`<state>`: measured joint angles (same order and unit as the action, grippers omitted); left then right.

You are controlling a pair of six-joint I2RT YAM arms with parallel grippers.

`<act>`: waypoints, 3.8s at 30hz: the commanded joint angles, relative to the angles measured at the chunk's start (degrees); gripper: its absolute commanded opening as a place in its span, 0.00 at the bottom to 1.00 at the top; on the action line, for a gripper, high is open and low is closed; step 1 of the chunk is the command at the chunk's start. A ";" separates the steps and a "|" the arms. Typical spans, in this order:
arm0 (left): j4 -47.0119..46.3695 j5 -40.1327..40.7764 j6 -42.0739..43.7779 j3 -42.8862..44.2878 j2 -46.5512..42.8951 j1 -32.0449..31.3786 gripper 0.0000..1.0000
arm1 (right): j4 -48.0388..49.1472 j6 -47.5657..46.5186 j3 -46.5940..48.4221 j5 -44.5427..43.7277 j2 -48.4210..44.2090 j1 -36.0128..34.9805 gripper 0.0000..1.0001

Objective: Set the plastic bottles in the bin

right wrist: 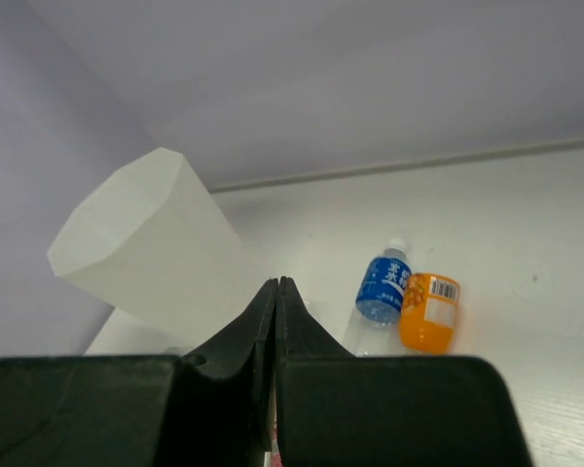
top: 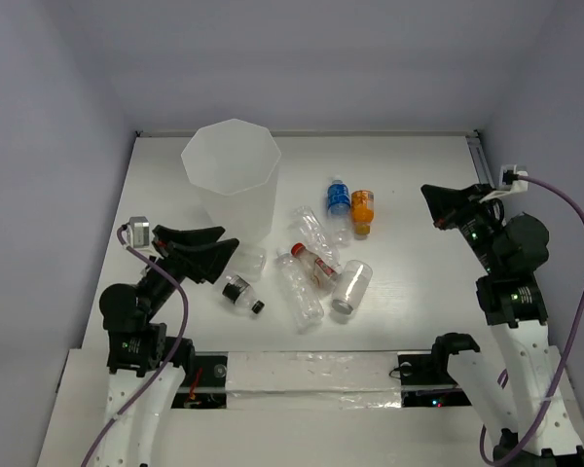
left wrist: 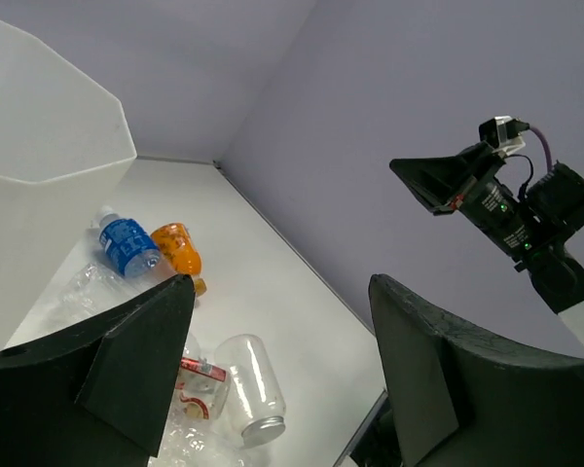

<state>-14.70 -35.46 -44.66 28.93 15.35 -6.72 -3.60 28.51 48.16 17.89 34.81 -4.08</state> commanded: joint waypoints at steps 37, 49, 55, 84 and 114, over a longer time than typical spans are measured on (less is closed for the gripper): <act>5.92 73.53 2.31 23.19 57.50 -57.29 0.32 | 4.39 -4.16 0.70 -8.92 19.24 -3.22 0.01; 6.26 63.77 -2.44 27.76 75.42 -46.37 0.87 | 6.15 -5.13 0.35 -6.82 24.25 -3.22 0.57; 5.47 65.43 -2.27 29.25 79.12 -44.26 0.87 | 6.50 -5.05 0.96 -6.73 27.41 -3.22 0.68; -0.15 64.47 0.37 35.23 92.40 -38.19 0.82 | 3.95 -5.65 12.03 -7.34 53.76 -4.80 0.91; -9.12 62.97 5.46 28.64 76.33 -41.17 0.42 | -11.26 -9.88 29.45 -12.97 76.02 -9.37 0.79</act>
<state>-20.51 27.77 -41.25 57.67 97.84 -46.57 -14.37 19.49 74.85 5.13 110.85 -12.88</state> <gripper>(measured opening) 0.520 0.816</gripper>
